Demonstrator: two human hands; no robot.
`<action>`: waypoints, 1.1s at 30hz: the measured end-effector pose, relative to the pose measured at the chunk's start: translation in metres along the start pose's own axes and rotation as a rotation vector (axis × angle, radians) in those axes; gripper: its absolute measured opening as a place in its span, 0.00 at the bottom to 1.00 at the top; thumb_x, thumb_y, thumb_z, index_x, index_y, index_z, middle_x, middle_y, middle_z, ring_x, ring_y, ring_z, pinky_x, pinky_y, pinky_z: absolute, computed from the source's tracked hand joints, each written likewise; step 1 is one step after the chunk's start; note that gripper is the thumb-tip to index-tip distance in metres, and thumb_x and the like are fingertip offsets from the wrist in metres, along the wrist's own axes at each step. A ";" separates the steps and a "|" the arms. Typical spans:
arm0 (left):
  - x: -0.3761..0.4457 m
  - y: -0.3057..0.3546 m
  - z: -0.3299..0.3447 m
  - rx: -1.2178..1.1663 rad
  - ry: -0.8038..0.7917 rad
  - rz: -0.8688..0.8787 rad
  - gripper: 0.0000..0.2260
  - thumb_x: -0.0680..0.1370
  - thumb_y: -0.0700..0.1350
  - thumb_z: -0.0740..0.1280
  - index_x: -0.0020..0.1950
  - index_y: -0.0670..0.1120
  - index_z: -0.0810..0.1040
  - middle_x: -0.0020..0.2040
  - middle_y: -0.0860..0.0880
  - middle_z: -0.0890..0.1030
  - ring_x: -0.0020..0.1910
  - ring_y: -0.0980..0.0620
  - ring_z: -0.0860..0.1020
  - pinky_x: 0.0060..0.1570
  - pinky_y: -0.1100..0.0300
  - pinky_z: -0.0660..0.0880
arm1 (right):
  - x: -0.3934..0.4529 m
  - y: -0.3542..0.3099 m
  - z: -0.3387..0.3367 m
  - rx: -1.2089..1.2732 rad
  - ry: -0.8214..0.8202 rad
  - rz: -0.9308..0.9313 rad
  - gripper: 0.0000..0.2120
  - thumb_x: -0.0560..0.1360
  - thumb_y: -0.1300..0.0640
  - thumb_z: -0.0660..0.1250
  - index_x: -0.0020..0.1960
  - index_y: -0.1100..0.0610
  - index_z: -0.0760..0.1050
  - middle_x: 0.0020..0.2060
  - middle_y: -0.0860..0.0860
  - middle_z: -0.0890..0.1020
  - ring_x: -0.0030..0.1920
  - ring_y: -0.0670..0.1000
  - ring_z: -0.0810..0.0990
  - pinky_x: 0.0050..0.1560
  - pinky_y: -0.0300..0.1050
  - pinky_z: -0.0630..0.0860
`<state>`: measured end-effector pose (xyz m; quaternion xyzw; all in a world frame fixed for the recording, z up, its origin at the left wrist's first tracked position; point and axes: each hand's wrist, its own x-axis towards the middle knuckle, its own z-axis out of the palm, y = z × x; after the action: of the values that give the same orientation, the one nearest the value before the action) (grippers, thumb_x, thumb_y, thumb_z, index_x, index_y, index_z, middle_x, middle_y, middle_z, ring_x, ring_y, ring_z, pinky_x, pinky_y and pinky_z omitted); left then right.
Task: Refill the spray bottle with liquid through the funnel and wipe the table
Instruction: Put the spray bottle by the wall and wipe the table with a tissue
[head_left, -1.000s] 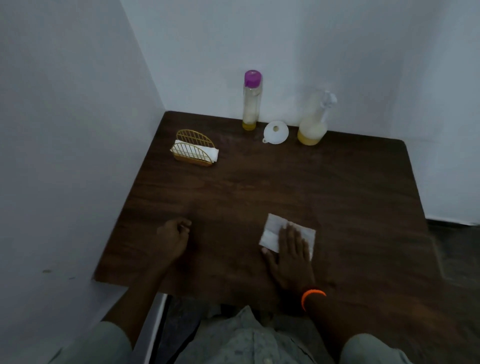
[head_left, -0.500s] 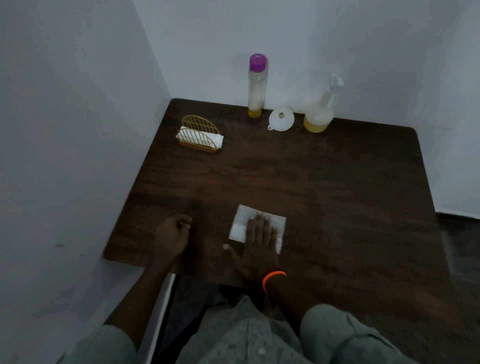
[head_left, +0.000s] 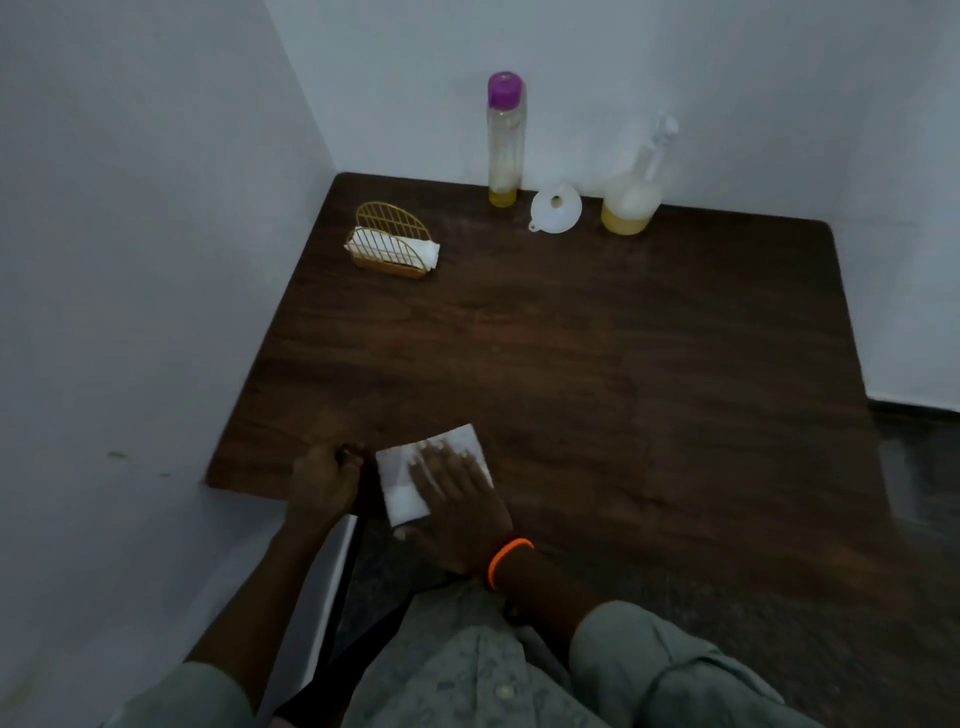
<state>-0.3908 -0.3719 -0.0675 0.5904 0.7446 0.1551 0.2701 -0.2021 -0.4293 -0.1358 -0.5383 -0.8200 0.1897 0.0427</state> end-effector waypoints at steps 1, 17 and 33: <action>-0.001 0.002 0.003 0.010 -0.016 0.008 0.07 0.78 0.33 0.66 0.52 0.33 0.82 0.47 0.34 0.84 0.47 0.36 0.83 0.46 0.53 0.75 | -0.007 0.010 -0.005 0.016 0.030 0.052 0.41 0.77 0.30 0.54 0.81 0.56 0.55 0.80 0.57 0.55 0.81 0.57 0.50 0.79 0.61 0.52; -0.005 0.028 0.034 -0.153 -0.076 0.105 0.11 0.75 0.35 0.63 0.50 0.31 0.81 0.49 0.32 0.83 0.47 0.33 0.81 0.55 0.42 0.78 | -0.108 0.085 -0.025 0.147 0.031 0.666 0.49 0.74 0.25 0.45 0.80 0.54 0.32 0.79 0.57 0.32 0.79 0.57 0.31 0.79 0.61 0.37; -0.033 -0.015 0.019 -0.073 -0.047 0.060 0.09 0.77 0.27 0.62 0.48 0.31 0.82 0.43 0.34 0.84 0.41 0.39 0.83 0.44 0.47 0.82 | -0.044 -0.012 0.007 -0.043 -0.078 0.010 0.45 0.76 0.28 0.52 0.81 0.57 0.53 0.81 0.58 0.52 0.81 0.60 0.48 0.77 0.65 0.53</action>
<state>-0.3862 -0.4088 -0.0839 0.6058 0.7137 0.1766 0.3041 -0.1958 -0.4751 -0.1325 -0.5353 -0.8223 0.1929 -0.0019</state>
